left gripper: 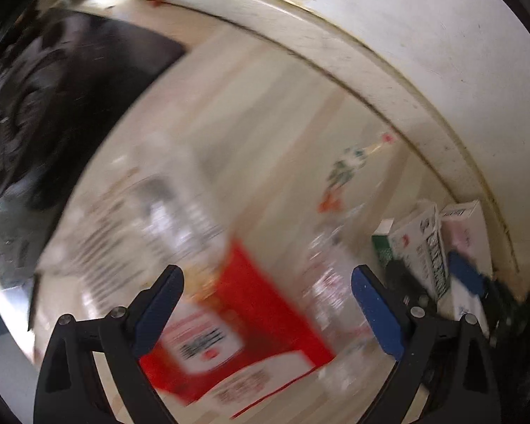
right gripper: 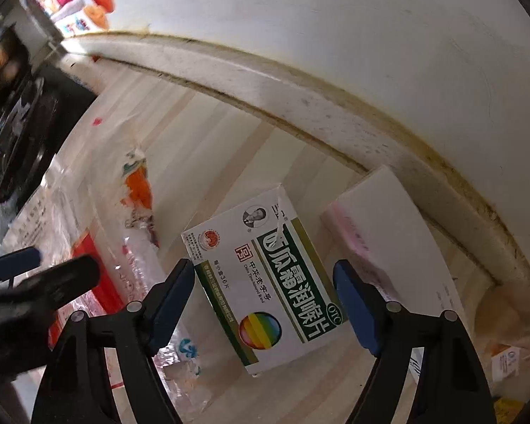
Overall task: Collect trash
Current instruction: 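Grasp the green-and-white medicine box with the right tool while the left tool grasps a clear wrapper, then carry both items over the bin and open both tools to drop them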
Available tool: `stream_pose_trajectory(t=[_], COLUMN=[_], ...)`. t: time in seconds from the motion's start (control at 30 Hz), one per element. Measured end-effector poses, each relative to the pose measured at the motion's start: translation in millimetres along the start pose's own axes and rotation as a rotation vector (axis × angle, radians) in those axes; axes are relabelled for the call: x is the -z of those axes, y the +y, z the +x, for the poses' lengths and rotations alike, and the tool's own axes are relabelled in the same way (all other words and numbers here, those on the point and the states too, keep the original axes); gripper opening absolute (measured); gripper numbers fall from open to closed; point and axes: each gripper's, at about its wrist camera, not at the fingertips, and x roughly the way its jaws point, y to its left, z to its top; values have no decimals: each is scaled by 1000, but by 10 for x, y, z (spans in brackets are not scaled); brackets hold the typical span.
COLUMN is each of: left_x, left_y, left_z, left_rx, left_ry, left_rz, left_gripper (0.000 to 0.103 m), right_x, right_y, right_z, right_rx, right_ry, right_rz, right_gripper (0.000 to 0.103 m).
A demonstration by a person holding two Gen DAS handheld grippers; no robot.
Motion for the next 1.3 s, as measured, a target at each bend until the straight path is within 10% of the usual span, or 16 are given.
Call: stream_pose_trajectory(t=[0.1,0.2,0.23,0.77,1.03,1.3], left_x=[-90,-131,-130,470,1372,2687], left_y=[-132,-245,-270,363,2108,4460], left_z=[79,173,180,-1575,-2268,-1908], left_rx=[33,40,32,38,-56,-168], left_ry=[3,32,32,-296,-388,-297], left_rz=[18,49,58,67,-125,-503], left_gripper=[71,11,6,1,1,1], right_x=[4,42,58,365,681,1590], right_y=[-185,-363,-409,12,1403,3897], right_z=[-1,-20,-8,-663,-1322,-1191], right_rx=[-2,-2,-3,-29,-228,-408], right_ry=[7,12,12,-101,-154,-36], right_rz=[31,56,58,110,-1,-333], right_gripper=[80,79,79,73,73,72])
